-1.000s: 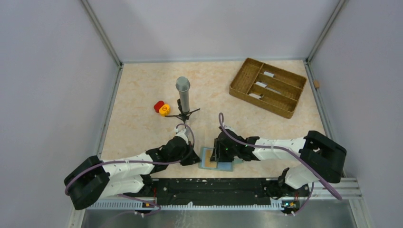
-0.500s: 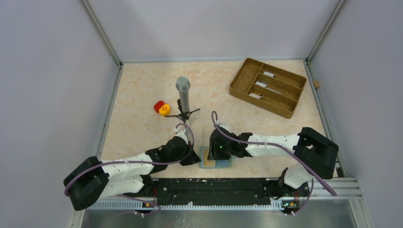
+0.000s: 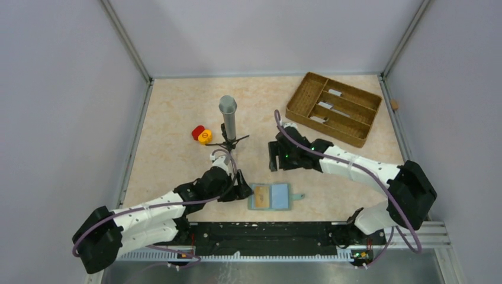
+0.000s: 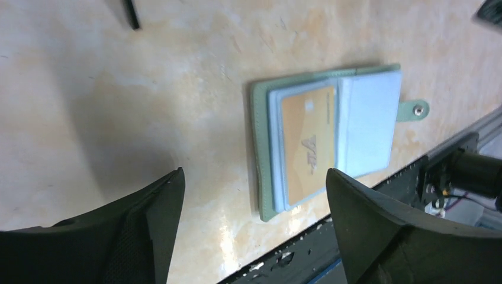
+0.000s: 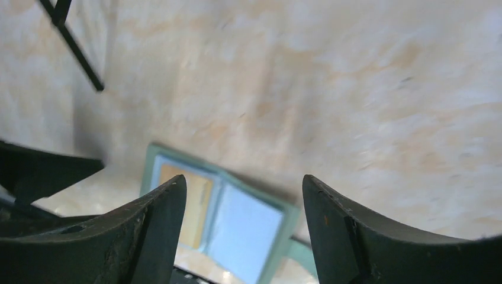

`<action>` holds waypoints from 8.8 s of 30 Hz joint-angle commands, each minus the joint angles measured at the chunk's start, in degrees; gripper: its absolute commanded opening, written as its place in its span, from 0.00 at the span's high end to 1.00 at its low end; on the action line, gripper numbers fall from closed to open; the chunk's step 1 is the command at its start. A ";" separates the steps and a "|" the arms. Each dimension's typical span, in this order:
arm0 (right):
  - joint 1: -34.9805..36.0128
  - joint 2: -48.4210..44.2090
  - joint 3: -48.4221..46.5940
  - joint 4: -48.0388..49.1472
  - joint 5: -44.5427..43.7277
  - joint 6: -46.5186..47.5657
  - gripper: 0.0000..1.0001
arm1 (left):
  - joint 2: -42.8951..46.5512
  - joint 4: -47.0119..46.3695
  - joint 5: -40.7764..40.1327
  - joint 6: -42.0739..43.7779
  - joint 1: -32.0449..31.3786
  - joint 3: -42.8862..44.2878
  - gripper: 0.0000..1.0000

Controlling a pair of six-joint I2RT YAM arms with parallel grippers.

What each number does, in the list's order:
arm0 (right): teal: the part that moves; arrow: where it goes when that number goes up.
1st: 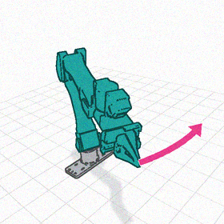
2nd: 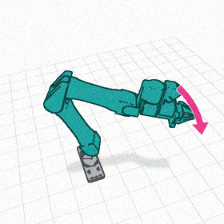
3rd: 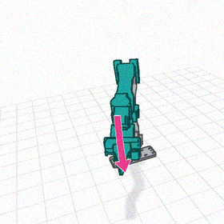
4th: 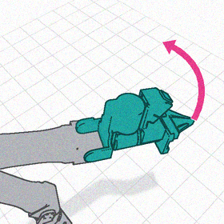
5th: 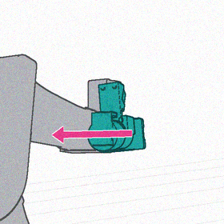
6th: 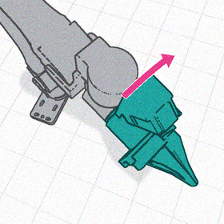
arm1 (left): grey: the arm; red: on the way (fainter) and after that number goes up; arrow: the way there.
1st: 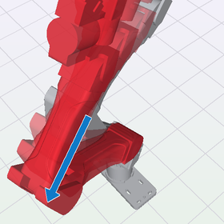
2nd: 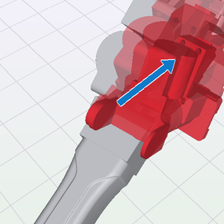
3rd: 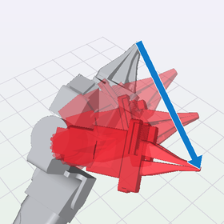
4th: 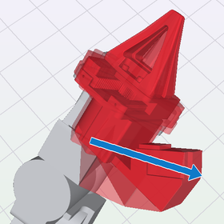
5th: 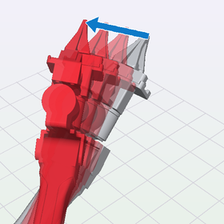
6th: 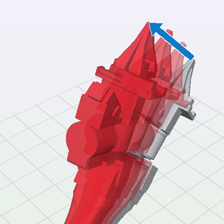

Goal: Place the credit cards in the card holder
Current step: Insert the credit card into the card holder, then pick up the credit card from the storage box, then insert the credit card into the card holder.

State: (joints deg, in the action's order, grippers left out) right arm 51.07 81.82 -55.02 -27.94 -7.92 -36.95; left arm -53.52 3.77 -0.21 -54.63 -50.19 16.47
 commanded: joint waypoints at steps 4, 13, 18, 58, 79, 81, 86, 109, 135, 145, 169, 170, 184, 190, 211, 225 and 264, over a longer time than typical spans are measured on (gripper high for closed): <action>-16.91 -1.42 -5.77 -1.49 1.99 20.78 0.27 | 0.85 9.75 4.68 10.95 11.69 5.94 0.02; -32.18 9.21 -15.93 4.03 7.41 35.73 0.25 | 1.32 19.83 9.82 21.94 22.24 15.32 0.01; -36.99 14.76 -20.05 6.43 11.46 43.51 0.25 | 1.37 22.51 15.62 25.35 26.59 19.11 0.01; -41.29 27.28 -31.37 -3.92 23.05 56.26 0.38 | -3.79 29.89 21.28 35.47 33.38 26.51 0.01; -41.08 25.98 -32.69 -6.15 21.89 55.41 0.72 | 1.07 29.58 19.04 35.21 33.50 26.00 0.01; -40.98 26.06 -32.69 -6.19 21.46 55.34 0.73 | 0.82 29.63 19.39 35.34 33.50 26.09 0.01; -40.89 25.43 -32.82 -6.10 21.11 54.93 0.81 | 0.55 29.63 20.83 35.79 33.50 26.20 0.01; -34.33 10.22 -24.31 7.69 -3.43 53.22 1.00 | 7.18 24.36 26.44 34.73 32.45 23.15 0.03; -10.31 -18.67 5.70 0.40 51.29 16.12 1.00 | 11.38 -3.33 25.34 21.27 -2.22 12.43 0.04; -0.80 -13.66 9.70 13.93 61.76 11.51 1.00 | 8.49 -2.36 34.60 21.72 -3.01 11.67 0.28; -0.62 -11.68 7.74 11.61 62.33 14.71 1.00 | 3.71 -17.51 41.97 12.83 -6.32 6.59 0.99; -0.61 -11.73 7.55 10.98 61.03 14.59 1.00 | 3.71 -18.37 41.28 12.20 -6.58 6.11 1.00; -5.51 -25.48 21.28 2.39 22.15 -4.64 0.35 | 7.53 -27.08 8.91 -4.56 -8.79 -6.92 1.00; -5.39 -28.39 28.83 5.32 18.27 -12.93 0.35 | 2.25 -28.83 7.28 -7.92 -9.03 -7.20 1.00; -2.42 -19.62 34.68 20.10 17.93 -18.51 0.50 | -6.68 -26.14 5.55 -9.78 -8.28 -3.00 1.00; -1.47 -17.01 34.04 15.35 13.13 -17.85 0.70 | -11.68 -33.30 9.02 -10.50 -7.71 -3.55 1.00; -0.47 -13.69 33.59 12.33 9.42 -17.02 0.97 | -24.13 -41.28 15.49 -13.36 -2.04 -5.22 1.00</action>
State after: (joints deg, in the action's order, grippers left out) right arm 49.74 65.91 -21.87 -10.74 6.07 -55.29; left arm -76.36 -33.54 14.44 -68.07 -52.82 11.57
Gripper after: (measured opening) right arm 0.040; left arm 0.008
